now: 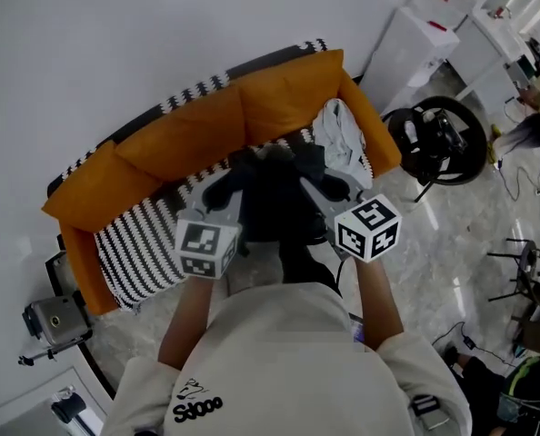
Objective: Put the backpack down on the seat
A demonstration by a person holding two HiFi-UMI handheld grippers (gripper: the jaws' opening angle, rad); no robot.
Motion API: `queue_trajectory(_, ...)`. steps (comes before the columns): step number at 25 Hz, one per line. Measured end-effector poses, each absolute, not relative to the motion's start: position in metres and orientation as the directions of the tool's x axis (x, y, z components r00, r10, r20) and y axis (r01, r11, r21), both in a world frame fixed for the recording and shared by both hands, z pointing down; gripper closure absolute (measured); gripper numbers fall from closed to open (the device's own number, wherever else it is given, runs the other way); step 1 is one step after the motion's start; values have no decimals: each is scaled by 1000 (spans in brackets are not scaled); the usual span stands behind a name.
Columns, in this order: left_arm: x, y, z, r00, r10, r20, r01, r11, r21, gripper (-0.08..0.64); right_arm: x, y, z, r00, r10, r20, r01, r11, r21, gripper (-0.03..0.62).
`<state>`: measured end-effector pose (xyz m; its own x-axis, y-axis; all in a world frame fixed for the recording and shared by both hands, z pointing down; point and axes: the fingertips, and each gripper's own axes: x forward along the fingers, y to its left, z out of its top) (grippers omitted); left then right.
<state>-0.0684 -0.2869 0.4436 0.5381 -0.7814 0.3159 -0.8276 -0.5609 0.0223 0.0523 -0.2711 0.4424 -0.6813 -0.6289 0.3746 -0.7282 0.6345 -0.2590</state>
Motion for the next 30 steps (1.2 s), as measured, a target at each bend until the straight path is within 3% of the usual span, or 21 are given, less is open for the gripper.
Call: queue_trajectory(30,-64,-539,609,388,-683,618,-905,-410,115,517,62,-522,599,-733,-341,589,-646,622,-443,525)
